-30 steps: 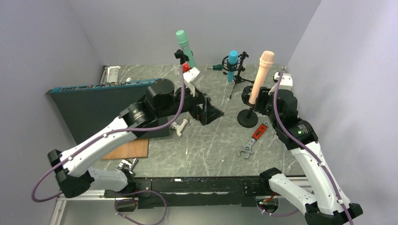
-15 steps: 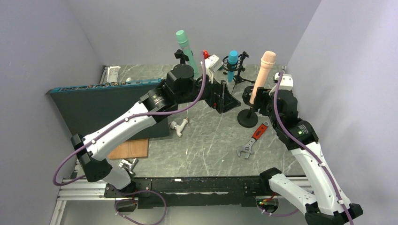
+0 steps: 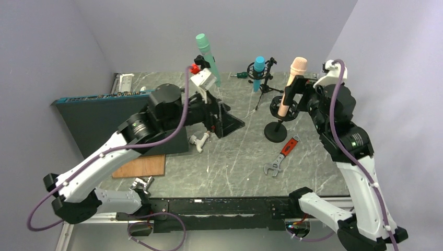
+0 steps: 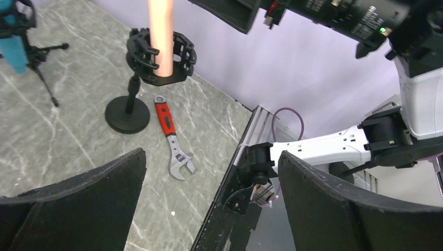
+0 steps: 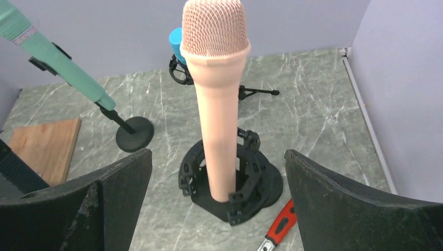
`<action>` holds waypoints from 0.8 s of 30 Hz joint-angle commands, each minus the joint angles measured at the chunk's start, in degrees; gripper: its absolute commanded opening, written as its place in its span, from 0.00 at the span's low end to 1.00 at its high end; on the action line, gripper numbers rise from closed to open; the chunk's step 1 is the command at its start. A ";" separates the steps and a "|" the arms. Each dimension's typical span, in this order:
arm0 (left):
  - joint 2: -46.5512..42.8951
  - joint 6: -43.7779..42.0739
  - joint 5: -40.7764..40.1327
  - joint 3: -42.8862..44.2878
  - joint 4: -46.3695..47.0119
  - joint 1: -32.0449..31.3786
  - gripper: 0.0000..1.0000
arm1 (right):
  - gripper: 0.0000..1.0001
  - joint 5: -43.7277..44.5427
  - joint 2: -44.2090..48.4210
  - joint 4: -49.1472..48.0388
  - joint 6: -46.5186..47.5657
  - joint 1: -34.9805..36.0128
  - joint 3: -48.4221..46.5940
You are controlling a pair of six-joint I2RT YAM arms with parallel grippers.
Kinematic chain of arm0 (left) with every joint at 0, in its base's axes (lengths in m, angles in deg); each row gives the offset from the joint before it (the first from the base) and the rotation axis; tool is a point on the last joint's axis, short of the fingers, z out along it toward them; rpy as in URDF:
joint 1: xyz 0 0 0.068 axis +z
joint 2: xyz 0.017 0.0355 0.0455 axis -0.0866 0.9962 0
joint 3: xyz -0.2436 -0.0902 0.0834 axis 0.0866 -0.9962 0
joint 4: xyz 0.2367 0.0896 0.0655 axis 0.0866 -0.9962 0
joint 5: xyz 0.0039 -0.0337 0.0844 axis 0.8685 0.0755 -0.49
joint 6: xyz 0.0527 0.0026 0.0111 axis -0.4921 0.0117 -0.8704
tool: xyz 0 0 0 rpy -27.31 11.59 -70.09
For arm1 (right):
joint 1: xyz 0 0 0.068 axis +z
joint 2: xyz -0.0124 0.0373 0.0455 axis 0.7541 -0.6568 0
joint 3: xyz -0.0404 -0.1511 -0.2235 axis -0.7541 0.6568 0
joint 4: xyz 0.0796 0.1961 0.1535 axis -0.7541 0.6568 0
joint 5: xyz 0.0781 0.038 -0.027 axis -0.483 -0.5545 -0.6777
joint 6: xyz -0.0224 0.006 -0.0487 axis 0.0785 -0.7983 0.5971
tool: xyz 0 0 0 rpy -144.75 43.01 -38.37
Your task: Remove the microphone from the stand
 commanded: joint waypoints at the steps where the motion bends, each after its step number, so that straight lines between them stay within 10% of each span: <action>1: -3.96 -1.49 -5.69 -1.36 -3.34 -0.26 0.99 | 1.00 1.44 -5.91 3.16 -1.06 -0.04 -4.01; 8: -9.00 -2.95 -10.27 -4.52 -6.60 -0.20 0.99 | 0.98 4.21 -9.94 3.54 -2.73 -0.09 -3.98; 14: -10.88 -4.41 -12.27 -3.95 -9.48 -0.27 0.99 | 0.70 4.96 -10.91 1.60 -3.09 -0.07 -2.32; 24: -12.03 -5.32 -13.45 -5.31 -10.41 -0.20 0.99 | 0.52 4.98 -9.24 -4.47 -0.57 -0.03 4.15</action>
